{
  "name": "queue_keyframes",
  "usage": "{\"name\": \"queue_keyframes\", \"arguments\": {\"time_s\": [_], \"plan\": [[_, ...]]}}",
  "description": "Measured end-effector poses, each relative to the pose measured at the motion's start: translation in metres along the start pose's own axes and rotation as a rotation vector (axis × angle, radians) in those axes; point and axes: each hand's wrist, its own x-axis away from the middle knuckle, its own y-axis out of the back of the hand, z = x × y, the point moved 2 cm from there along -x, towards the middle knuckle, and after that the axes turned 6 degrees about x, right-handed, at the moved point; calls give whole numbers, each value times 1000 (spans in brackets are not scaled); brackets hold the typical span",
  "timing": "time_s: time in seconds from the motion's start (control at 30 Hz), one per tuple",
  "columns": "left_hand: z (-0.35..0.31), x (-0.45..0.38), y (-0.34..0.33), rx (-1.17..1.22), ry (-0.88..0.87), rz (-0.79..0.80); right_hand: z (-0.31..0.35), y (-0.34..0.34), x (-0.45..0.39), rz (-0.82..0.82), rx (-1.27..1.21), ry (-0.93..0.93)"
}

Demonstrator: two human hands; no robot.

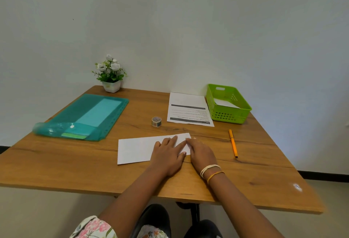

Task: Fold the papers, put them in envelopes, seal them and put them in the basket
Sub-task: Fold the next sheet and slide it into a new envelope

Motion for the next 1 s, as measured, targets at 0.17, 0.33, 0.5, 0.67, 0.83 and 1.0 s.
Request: {"name": "queue_keyframes", "arguments": {"time_s": [0.17,0.33,0.5,0.67,0.83,1.0], "plan": [[-1,-1,2,59,22,-17,-4,4,2,-31,-222,-78],[10,-12,19,227,214,-78,-7,11,2,-100,-425,-236],[30,-23,36,217,343,33,-7,10,-1,-56,-506,-306],[33,-29,37,315,343,39,-7,15,-3,-56,-563,-385],[31,-26,30,479,287,-64,-9,15,-8,-19,-415,-394],[17,-20,39,343,221,-309,-6,23,-16,-81,-655,-568]]}}
